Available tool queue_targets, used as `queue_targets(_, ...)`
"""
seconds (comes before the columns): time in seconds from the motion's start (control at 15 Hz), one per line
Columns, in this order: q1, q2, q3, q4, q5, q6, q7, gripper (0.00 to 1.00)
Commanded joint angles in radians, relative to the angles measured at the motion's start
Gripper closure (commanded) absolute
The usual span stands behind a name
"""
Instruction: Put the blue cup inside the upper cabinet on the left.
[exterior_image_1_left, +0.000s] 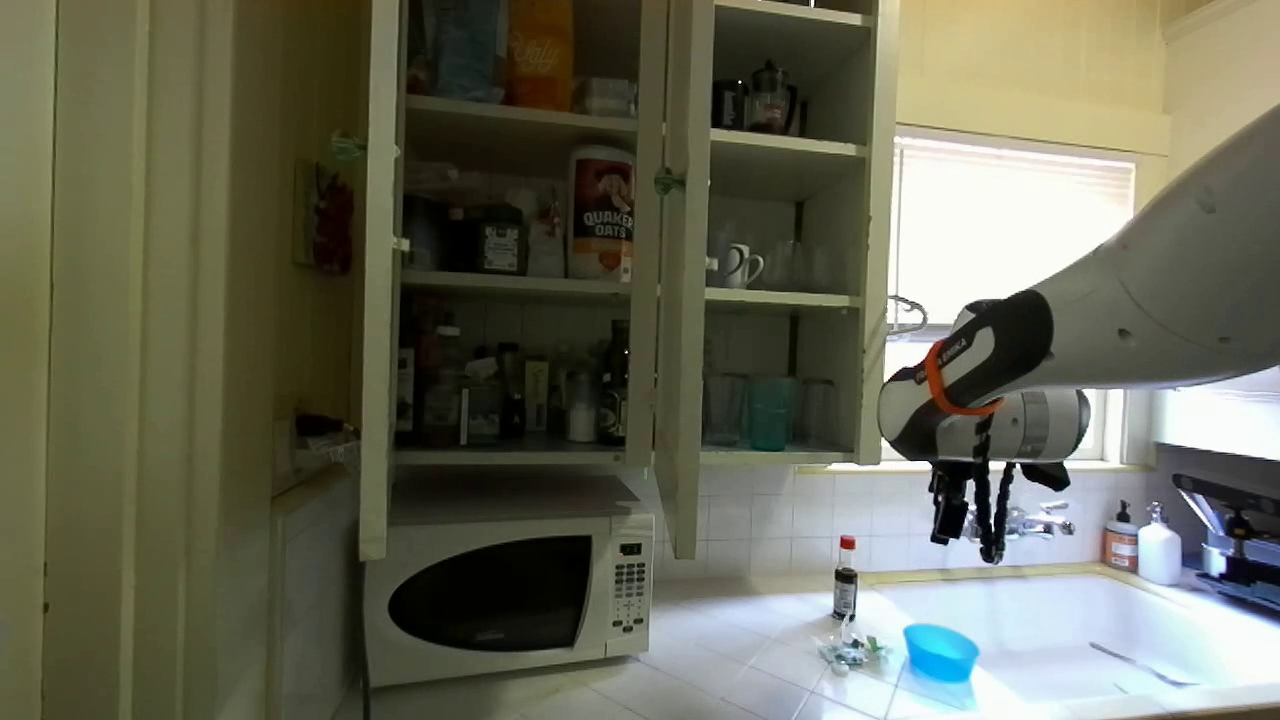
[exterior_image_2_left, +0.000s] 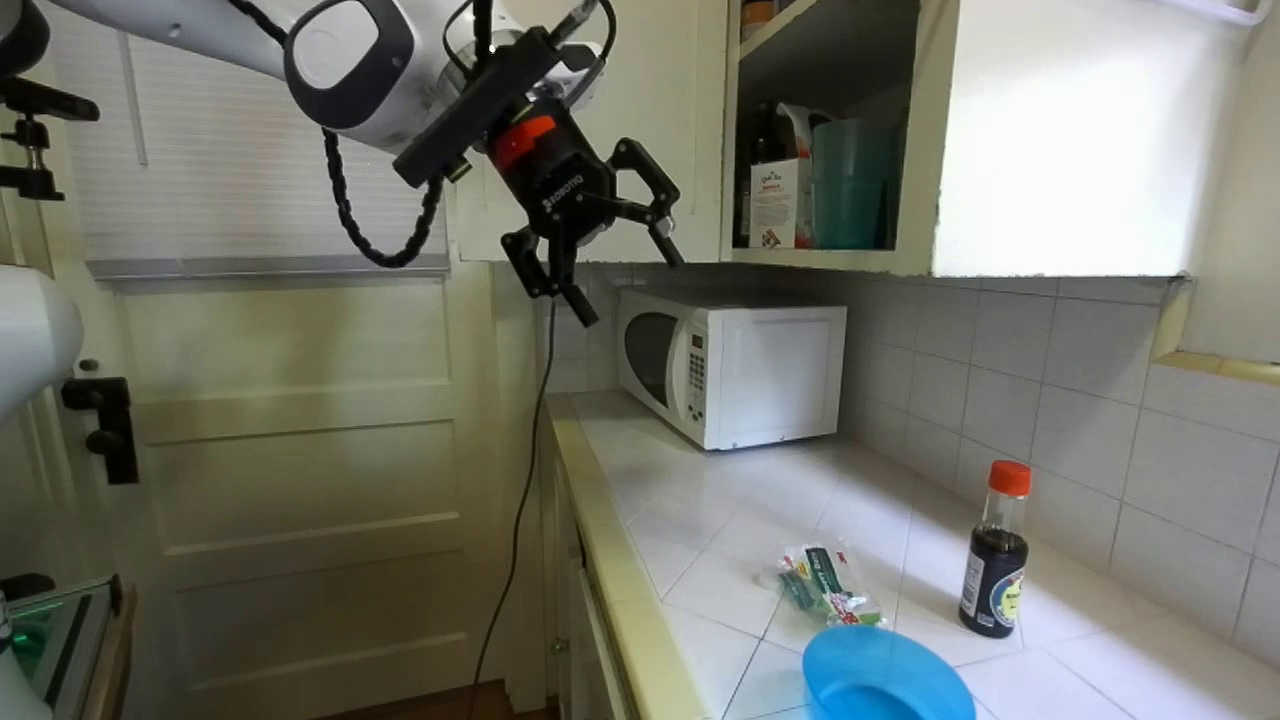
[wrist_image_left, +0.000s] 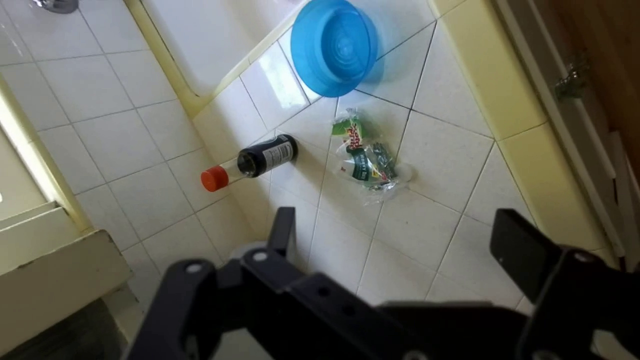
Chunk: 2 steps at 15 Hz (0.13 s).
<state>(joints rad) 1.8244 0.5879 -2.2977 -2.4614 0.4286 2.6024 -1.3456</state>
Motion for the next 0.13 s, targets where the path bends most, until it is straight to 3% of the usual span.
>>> queue_targets(0.0,0.008,0.005,-0.017,-0.006,-0.027,0.007,0.029,0.00)
queue_targets(0.07,-0.001,0.016,-0.017,-0.010,-0.035,0.007,0.043,0.00)
